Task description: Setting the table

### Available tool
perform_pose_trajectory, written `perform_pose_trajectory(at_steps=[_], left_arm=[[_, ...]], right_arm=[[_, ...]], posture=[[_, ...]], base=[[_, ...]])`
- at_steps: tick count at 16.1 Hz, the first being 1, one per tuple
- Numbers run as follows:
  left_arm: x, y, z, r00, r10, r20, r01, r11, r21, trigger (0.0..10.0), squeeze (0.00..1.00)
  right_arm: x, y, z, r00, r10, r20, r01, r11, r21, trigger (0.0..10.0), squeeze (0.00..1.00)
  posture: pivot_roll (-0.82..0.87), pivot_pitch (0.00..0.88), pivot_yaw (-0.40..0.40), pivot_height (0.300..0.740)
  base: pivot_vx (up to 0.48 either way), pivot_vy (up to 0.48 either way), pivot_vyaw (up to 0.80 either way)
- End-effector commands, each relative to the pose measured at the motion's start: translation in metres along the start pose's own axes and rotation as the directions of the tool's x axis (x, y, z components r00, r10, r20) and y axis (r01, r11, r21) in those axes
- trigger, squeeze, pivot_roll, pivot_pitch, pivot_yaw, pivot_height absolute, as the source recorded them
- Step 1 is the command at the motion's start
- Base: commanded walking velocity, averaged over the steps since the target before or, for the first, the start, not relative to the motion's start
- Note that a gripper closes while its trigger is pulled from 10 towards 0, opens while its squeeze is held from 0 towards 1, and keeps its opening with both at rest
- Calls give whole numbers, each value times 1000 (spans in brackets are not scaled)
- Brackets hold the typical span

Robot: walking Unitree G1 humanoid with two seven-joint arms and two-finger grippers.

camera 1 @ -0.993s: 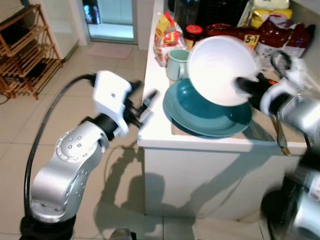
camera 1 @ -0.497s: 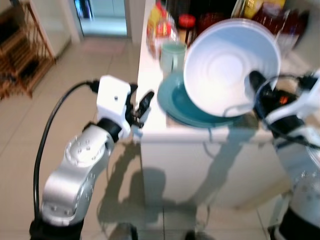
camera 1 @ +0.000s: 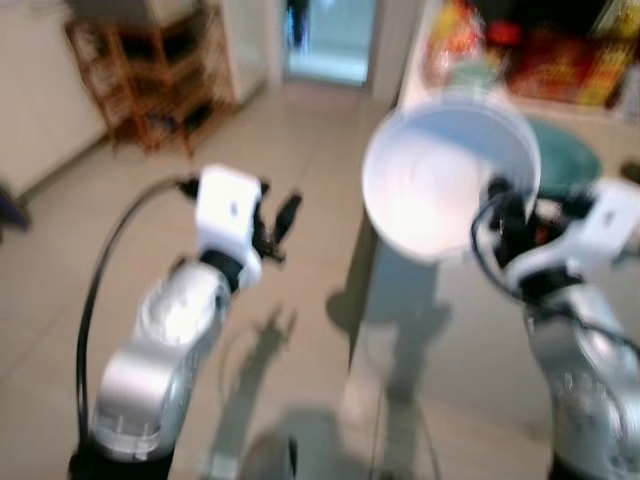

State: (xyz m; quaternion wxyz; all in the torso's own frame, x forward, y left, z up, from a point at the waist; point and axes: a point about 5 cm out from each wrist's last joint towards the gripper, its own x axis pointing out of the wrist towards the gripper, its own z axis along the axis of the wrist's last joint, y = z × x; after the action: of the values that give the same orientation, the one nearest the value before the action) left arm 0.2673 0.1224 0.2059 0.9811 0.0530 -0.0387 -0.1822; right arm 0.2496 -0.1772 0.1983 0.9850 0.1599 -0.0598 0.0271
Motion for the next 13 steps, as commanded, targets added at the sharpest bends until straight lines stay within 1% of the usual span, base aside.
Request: perform_pose_trajectory(at_steps=[1,4,8,9,11,12,13], left_arm=[[3,0,4,1000,8,19,-8,1000,8,10000,0],[4,-1,0,1000,8,6,-8,1000,19,10000,0],[7,-4,0,1000,9,4,-10,1000,13,10000,0],[8,-4,-2,1000,9,0,-9,1000,11,10000,0],[8,-8,-10,1000,1,-21,-1,1000,5,10000,0],[8,-9,-13,999,-6,-32,6,1000,-1,10000,0],[7,-10,-19,999,-11,-52,10,1000,-13,10000,0]], right_arm=[[-2,-2,12,997,-17,80,19,999,-33,10000,0],[-4,-6,10,997,-36,74,41,997,-67,10000,0],[-4,-8,7,996,-41,81,47,996,-72,10000,0],[-4,-9,7,995,-42,88,50,995,-90,10000,0],[-7,-13,4,995,-54,89,71,979,-193,10000,0],[-8,-15,2,994,-67,83,82,976,-199,10000,0],[-11,-20,-4,993,-102,66,114,969,-218,10000,0]], posture=[[41,35,-8,740],[35,36,-4,740],[31,33,-2,740],[27,34,0,740],[19,34,5,740],[17,34,6,740],[9,39,12,740]], base=[[0,-480,0],[0,-480,0],[0,-480,0],[0,-480,0],[0,-480,0],[0,-480,0],[0,-480,0]])
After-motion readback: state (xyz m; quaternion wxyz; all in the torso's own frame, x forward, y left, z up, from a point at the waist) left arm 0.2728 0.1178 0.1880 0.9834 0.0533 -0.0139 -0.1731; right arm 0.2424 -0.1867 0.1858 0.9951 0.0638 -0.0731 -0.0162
